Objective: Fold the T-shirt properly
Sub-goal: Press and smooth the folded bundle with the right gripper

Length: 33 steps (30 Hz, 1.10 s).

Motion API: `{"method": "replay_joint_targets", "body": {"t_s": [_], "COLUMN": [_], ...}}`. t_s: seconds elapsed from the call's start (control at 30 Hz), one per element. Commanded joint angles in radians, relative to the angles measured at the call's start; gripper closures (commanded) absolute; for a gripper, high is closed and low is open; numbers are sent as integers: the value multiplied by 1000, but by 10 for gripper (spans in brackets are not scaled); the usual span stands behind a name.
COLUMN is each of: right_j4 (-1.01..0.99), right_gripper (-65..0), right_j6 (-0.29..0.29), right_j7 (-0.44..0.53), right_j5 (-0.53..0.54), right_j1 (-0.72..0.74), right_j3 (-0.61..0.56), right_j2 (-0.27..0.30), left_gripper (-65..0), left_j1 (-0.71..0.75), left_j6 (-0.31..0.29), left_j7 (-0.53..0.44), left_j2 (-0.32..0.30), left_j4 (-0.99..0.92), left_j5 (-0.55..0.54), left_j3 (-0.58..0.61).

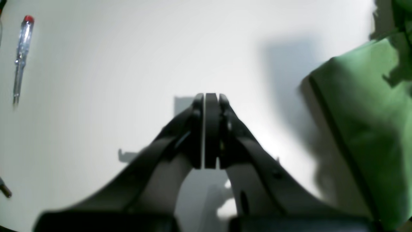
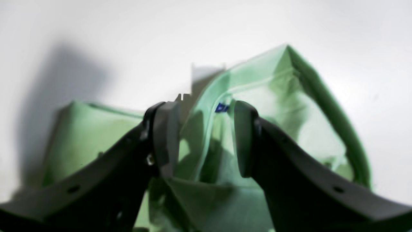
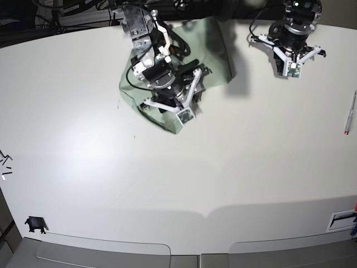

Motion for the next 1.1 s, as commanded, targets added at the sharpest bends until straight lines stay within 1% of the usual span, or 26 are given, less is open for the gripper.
{"method": "replay_joint_targets", "body": {"t_s": [0.0,0.13,0.23,0.4,0.5,0.77,0.97,1.0,1.03,1.07], "right_j4": [15,15,15,15,15,15,15,15,15,15], "right_gripper": [-258,-258,-259,-267,-321,-327,-325,-312,-261,-177], "right_j6": [5,4,8,83,100,100,100,100,100,100], "right_j7": [16,21,27,27,27,-16,-15,-15,-15,-15], "right_j5": [3,10,45,130,158,150,150,149,150,150], "right_j1": [3,-5,-3,-3,-3,-15,-42,-41,-41,-41], "right_j3": [-2,-2,-3,-3,-3,-3,-2,-2,-2,-2], "right_j2": [-5,-5,-5,-5,-5,-3,22,23,23,22], "left_gripper": [0,0,0,0,0,0,0,0,0,0], "left_j1": [5,5,5,5,5,6,5,5,5,5], "left_j6": [3,3,3,3,3,3,3,3,3,3], "left_j7": [-23,-24,-24,-23,-23,-23,-24,-25,-26,-26], "left_j2": [-4,-4,-4,-4,-4,-4,-4,-4,-4,-4], "left_j4": [21,21,21,21,21,21,21,21,21,21], "left_j5": [-1,-1,-1,-1,-1,-1,-1,-1,-1,-1], "left_j3": [-1,-1,-1,-1,-1,-1,-1,-1,-1,-1]}}
